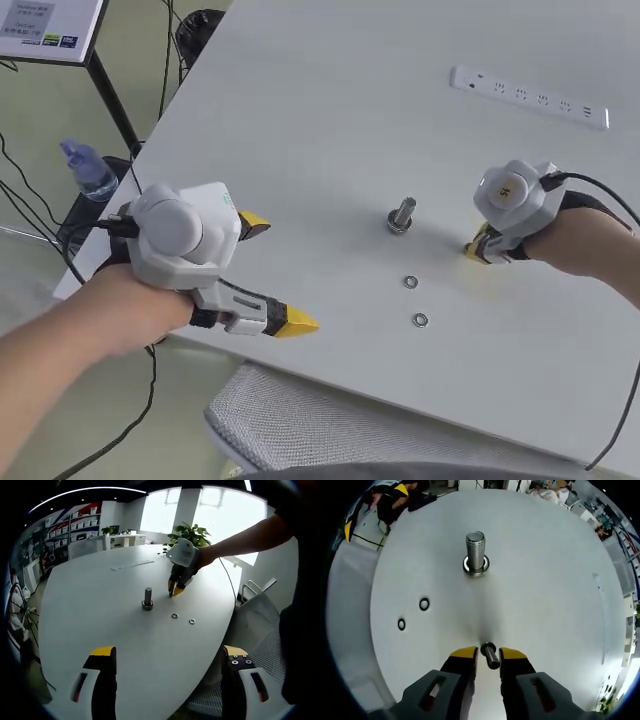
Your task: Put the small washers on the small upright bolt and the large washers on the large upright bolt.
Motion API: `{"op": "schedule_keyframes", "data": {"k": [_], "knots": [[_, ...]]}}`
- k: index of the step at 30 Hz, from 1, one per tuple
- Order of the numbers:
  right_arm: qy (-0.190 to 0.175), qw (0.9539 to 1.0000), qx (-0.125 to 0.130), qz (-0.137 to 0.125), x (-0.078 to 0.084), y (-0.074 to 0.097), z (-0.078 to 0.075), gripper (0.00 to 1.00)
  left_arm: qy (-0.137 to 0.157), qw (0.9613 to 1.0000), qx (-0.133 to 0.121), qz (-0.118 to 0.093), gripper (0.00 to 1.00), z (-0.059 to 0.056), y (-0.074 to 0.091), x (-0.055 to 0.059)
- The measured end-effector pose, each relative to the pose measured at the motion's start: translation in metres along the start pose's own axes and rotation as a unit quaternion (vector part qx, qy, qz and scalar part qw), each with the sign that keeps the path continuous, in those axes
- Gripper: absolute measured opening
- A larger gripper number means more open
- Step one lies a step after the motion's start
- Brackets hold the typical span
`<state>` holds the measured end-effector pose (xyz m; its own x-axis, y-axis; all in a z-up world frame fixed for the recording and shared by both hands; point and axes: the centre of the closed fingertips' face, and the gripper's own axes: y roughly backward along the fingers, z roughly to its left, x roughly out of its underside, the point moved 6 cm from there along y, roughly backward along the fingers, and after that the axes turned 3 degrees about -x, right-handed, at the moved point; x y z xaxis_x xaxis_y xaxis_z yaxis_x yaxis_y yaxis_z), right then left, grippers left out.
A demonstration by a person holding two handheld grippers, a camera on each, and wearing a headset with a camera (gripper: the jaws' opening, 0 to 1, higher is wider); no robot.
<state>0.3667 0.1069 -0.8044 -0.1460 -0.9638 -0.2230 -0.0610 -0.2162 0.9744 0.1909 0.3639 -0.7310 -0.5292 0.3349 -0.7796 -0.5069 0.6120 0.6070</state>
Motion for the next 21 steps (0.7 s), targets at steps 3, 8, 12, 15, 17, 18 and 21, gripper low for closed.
{"op": "schedule_keyframes", "data": {"k": [3,8,12,15,17,18,21], "knots": [[0.001,1.0,0.0,-0.002,-0.0003,0.0004,-0.0014,0.25,0.002,1.0,0.0,-0.003,0.86,0.0006,0.0006,-0.0006],[-0.003,1.0,-0.003,-0.004,-0.0016,0.0027,-0.0026,0.25,0.0,1.0,0.0,-0.001,0.86,0.0,0.0011,-0.0002],[-0.004,1.0,-0.005,-0.004,-0.0013,0.0039,-0.0026,0.25,-0.002,1.0,0.001,-0.001,0.86,-0.0007,0.0015,-0.001],[-0.007,0.9999,-0.006,-0.005,-0.0006,0.0055,-0.0031,0.25,-0.002,1.0,0.002,0.0,0.86,-0.0008,0.0018,-0.0011],[-0.009,0.9999,-0.006,-0.006,0.0004,0.0045,-0.0063,0.25,-0.004,1.0,0.002,0.0,0.86,-0.0007,0.0023,-0.0014],[-0.011,0.9999,-0.008,-0.007,0.0011,0.0042,-0.0085,0.25,-0.004,1.0,0.002,0.0,0.86,-0.0008,0.0024,-0.0016],[-0.014,0.9998,-0.013,-0.008,0.0019,0.0086,-0.0062,0.25,-0.004,1.0,0.001,-0.003,0.86,-0.0014,0.0022,-0.0023]]}}
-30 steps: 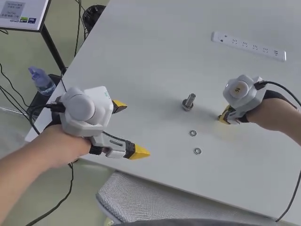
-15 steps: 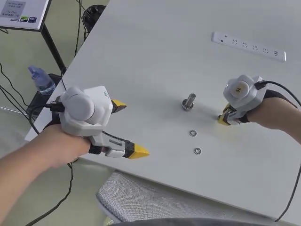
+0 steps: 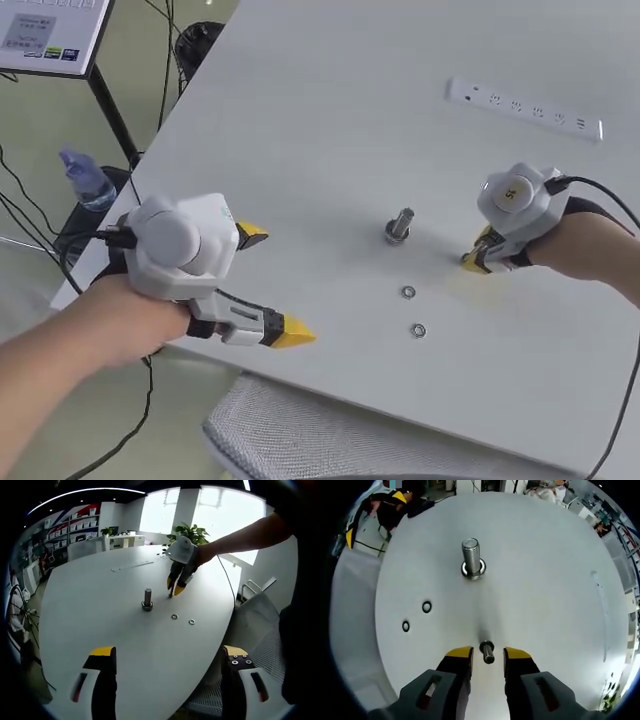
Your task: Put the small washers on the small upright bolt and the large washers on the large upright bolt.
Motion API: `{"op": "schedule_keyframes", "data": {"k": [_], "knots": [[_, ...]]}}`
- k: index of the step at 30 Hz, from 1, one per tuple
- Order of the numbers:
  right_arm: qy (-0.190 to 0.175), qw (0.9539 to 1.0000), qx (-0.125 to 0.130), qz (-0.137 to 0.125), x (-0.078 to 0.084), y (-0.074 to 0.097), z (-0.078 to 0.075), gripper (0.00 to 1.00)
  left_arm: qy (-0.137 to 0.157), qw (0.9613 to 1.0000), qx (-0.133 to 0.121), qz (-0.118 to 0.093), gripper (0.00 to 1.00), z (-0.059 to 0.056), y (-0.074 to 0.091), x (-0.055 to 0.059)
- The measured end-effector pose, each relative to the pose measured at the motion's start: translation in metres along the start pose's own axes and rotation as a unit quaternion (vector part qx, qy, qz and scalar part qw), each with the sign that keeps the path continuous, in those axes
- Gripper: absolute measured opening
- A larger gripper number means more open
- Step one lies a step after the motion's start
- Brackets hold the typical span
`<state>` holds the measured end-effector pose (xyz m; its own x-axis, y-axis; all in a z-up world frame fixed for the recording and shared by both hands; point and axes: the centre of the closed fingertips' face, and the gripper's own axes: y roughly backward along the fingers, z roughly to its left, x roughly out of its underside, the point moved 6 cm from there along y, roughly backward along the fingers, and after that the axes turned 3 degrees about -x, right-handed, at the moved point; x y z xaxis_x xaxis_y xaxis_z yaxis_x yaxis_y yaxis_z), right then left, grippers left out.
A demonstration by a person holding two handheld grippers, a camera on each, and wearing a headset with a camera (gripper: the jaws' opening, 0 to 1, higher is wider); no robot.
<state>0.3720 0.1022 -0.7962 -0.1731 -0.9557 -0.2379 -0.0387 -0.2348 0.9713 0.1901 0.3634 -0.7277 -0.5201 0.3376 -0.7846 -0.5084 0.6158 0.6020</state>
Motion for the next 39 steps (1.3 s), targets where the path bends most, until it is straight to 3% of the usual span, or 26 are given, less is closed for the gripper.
{"op": "schedule_keyframes", "data": {"k": [5,8,14,19,29,34,37,39], "knots": [[0.003,1.0,-0.001,0.0,-0.001,0.01,0.001,0.26,-0.004,1.0,0.003,0.001,0.86,-0.002,-0.003,-0.001],[0.002,1.0,-0.004,-0.007,-0.004,0.017,0.002,0.28,-0.009,0.9999,0.004,-0.011,0.87,-0.004,-0.003,-0.007],[0.008,0.9999,-0.002,-0.008,-0.009,0.03,0.001,0.29,-0.018,0.9997,0.002,-0.019,0.89,0.002,-0.003,-0.011],[0.027,0.9995,-0.016,-0.003,-0.013,0.038,0.005,0.31,-0.025,0.9994,0.0,-0.024,0.9,0.004,-0.001,-0.014],[0.04,0.9991,-0.012,-0.004,-0.023,0.056,-0.005,0.32,-0.045,0.9988,-0.001,-0.018,0.92,0.008,-0.001,-0.015],[0.044,0.9988,-0.021,-0.006,-0.024,0.057,0.001,0.33,-0.039,0.9991,-0.003,-0.016,0.97,0.01,-0.003,-0.015],[0.052,0.9983,-0.027,-0.008,-0.028,0.055,0.009,0.33,-0.033,0.999,0.006,-0.028,0.99,0.006,-0.003,-0.017],[0.062,0.9977,-0.025,-0.009,-0.031,0.056,0.013,0.33,-0.039,0.999,0.003,-0.02,0.99,0.007,-0.003,-0.015]]}}
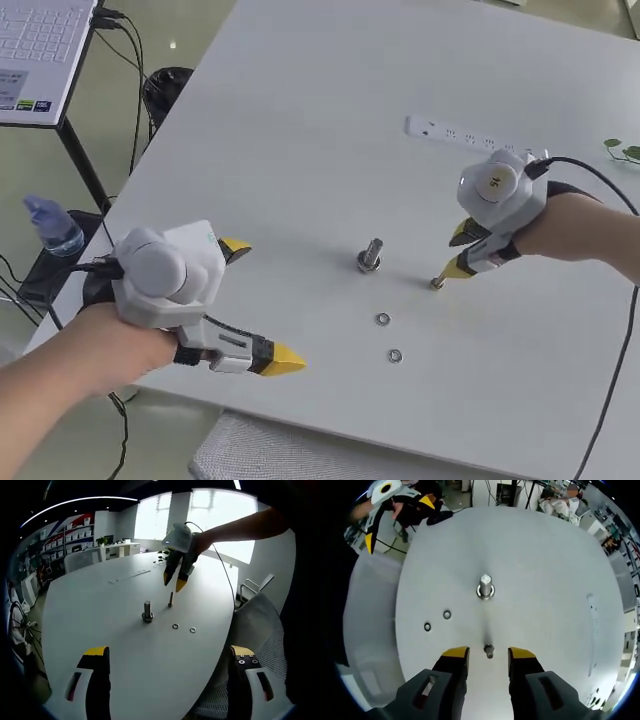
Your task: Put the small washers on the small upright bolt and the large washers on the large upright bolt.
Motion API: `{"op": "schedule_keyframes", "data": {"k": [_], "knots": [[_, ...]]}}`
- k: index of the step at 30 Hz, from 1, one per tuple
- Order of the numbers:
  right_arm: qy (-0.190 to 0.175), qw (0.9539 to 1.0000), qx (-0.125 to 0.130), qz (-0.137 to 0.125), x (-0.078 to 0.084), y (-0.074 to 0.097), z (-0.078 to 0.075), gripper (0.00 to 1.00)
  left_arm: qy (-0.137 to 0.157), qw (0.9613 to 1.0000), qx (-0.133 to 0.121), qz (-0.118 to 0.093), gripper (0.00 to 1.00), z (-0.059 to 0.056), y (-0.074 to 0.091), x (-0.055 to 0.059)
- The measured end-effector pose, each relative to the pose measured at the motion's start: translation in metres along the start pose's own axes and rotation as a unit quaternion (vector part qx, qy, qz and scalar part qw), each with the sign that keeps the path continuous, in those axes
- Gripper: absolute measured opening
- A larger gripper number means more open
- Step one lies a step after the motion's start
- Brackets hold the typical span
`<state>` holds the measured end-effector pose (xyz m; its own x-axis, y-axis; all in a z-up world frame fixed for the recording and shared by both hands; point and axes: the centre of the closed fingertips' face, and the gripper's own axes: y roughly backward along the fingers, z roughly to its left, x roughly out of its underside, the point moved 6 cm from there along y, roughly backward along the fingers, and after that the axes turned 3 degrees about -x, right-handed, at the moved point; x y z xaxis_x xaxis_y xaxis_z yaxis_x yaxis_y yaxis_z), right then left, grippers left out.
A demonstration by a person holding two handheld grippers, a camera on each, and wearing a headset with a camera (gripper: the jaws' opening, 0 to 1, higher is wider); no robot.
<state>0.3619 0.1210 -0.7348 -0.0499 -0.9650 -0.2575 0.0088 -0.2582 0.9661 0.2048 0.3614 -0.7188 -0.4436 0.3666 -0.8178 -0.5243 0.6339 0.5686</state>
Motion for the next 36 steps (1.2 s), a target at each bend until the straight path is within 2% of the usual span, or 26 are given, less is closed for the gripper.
{"op": "schedule_keyframes", "data": {"k": [1,6,9,15,19,22,25,27,36], "knots": [[0.0,1.0,-0.002,-0.003,-0.002,0.0,0.002,0.33,-0.003,1.0,-0.001,0.006,0.99,0.001,0.0,0.001],[0.009,0.9998,-0.012,-0.01,-0.01,-0.004,0.014,0.33,-0.006,0.9999,0.0,0.009,0.99,0.0,0.0,0.003],[0.012,0.9996,-0.02,-0.015,-0.013,-0.007,0.022,0.33,-0.024,0.9995,0.001,0.021,0.99,-0.003,-0.001,0.004],[0.023,0.9989,-0.032,-0.024,-0.019,-0.014,0.042,0.33,-0.022,0.9996,0.004,0.019,0.97,-0.004,0.0,0.001],[0.029,0.9988,-0.033,-0.023,-0.02,-0.02,0.047,0.33,-0.028,0.9994,0.003,0.02,0.97,-0.005,-0.001,0.0],[0.02,0.9986,-0.032,-0.037,-0.025,-0.024,0.056,0.33,-0.027,0.9994,0.004,0.02,0.96,-0.007,-0.002,-0.001],[0.018,0.9987,-0.031,-0.036,-0.026,-0.031,0.062,0.33,-0.021,0.9996,0.006,0.015,0.95,-0.009,-0.002,-0.001],[0.011,0.9987,-0.033,-0.036,-0.024,-0.041,0.058,0.32,-0.024,0.9996,0.006,0.017,0.95,-0.009,-0.002,-0.001],[0.0,0.9992,-0.026,-0.031,-0.026,-0.057,0.059,0.32,-0.026,0.9995,0.008,0.015,0.94,-0.013,-0.001,-0.004]]}}
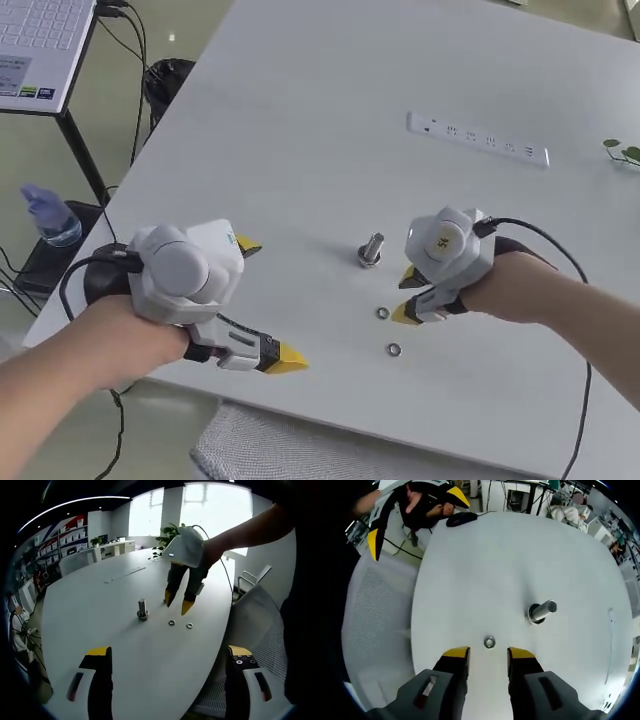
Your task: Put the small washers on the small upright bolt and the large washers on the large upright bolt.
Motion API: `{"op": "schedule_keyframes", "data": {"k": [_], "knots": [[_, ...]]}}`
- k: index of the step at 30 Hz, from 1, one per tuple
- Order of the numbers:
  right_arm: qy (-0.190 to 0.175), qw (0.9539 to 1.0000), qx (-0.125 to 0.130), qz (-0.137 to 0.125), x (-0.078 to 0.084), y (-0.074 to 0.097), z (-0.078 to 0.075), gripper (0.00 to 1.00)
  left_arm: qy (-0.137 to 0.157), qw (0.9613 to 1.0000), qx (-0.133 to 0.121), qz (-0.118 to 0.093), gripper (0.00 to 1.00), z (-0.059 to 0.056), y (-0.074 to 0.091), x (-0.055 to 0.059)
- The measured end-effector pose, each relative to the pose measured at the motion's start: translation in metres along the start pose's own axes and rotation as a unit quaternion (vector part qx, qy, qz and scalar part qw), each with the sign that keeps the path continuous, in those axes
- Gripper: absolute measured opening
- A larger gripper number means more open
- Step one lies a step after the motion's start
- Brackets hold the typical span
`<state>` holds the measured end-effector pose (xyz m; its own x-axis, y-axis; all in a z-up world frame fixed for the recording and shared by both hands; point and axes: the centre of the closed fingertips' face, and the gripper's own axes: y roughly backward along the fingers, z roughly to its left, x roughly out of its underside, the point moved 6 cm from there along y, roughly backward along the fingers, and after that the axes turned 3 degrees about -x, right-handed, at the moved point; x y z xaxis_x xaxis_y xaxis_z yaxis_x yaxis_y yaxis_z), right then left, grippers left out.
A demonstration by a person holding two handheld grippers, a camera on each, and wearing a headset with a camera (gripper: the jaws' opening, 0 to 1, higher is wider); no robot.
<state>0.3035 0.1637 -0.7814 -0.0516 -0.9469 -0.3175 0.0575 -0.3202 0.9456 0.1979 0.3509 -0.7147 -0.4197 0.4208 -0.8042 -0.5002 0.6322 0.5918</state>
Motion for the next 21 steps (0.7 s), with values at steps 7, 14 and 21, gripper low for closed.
{"op": "schedule_keyframes", "data": {"k": [7,14,21], "knots": [[-0.015,0.9999,0.006,0.005,0.005,-0.014,-0.001,0.31,-0.002,1.0,0.001,0.001,0.93,-0.001,0.001,0.0],[-0.035,0.9992,0.018,0.006,0.008,-0.029,-0.004,0.3,-0.001,1.0,0.001,0.003,0.93,-0.002,0.003,0.003],[-0.038,0.999,0.025,0.006,0.008,-0.039,-0.003,0.3,-0.001,1.0,0.001,0.008,0.92,-0.002,0.005,0.008]]}}
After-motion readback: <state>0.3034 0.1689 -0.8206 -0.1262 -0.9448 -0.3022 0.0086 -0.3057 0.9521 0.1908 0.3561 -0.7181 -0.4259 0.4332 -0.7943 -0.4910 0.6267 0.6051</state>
